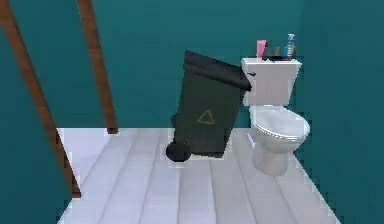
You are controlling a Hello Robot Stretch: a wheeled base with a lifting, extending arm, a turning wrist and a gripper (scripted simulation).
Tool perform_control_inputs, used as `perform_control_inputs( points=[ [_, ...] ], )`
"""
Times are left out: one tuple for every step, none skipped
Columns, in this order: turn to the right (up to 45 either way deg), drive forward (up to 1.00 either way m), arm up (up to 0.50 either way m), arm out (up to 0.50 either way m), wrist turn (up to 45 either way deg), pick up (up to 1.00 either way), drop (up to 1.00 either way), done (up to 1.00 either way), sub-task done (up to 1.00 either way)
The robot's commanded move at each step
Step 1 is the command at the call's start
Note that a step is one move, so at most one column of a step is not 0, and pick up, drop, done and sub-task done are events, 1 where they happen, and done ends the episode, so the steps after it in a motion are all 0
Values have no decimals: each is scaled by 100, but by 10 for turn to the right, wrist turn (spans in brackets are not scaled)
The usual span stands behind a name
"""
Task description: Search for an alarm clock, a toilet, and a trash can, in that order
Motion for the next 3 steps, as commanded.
perform_control_inputs(
  points=[
    [450, 0, 0, 0, 0, 0, 0, 0, 0],
    [450, 0, 0, 0, 0, 0, 0, 0, 0],
    [450, 0, 0, 0, 0, 0, 0, 0, 0]
  ],
)
